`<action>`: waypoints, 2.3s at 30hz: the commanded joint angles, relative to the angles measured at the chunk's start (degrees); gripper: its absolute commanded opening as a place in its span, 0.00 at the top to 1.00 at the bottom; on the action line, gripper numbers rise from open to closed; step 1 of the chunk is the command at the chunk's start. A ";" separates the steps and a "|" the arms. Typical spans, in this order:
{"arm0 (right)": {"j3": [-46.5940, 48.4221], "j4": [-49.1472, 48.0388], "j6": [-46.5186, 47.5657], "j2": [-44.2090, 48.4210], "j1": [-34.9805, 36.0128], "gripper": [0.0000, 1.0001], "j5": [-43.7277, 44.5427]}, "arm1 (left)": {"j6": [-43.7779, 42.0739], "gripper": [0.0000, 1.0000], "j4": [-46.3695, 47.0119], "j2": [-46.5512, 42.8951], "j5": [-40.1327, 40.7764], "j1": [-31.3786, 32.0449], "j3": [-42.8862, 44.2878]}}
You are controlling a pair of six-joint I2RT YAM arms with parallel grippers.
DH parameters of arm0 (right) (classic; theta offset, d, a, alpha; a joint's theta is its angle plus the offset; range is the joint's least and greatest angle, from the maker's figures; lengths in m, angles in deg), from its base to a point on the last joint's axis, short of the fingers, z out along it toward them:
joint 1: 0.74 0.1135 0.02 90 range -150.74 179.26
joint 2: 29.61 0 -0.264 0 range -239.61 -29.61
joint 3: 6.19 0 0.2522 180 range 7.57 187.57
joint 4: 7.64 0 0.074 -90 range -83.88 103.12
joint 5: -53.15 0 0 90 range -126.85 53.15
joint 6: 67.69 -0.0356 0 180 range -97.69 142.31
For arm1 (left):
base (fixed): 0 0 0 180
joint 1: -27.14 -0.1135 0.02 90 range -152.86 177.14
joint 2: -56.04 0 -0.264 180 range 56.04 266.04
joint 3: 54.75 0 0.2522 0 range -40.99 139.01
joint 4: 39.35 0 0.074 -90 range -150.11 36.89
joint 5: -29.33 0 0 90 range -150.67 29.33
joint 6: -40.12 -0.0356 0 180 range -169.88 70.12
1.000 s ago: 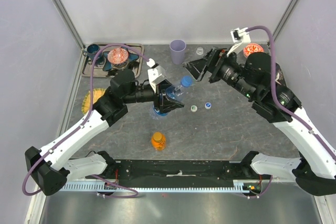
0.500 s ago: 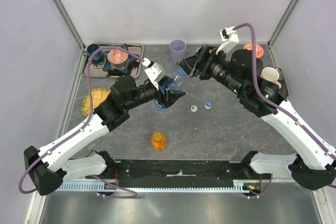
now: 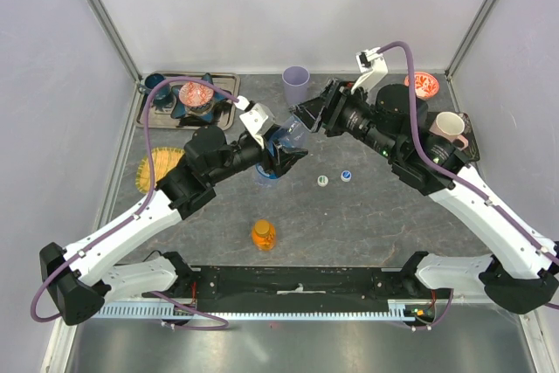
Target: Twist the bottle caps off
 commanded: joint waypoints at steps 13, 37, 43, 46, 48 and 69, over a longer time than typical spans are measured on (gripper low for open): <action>-3.24 -2.42 0.82 1.43 0.30 0.85 0.95 | -1.16 0.66 2.72 -2.24 -0.21 0.41 -0.35; -4.83 -10.06 28.15 9.34 0.30 1.00 -44.29 | 56.37 0.75 52.86 8.39 -64.80 -4.25 4.92; -6.32 -9.89 32.45 9.16 0.30 1.00 -60.99 | 78.46 0.74 79.14 15.86 -65.87 -4.25 6.59; -7.99 -9.89 33.42 8.99 0.30 1.00 -64.78 | 81.19 0.73 81.46 17.45 -66.04 -4.25 7.21; -8.95 -9.89 33.86 9.34 0.30 1.00 -65.14 | 81.20 0.73 81.38 18.06 -66.22 -4.25 7.30; 2.38 -6.11 27.19 11.10 0.21 0.07 -29.21 | 22.67 0.73 9.76 7.70 -61.48 -4.60 11.25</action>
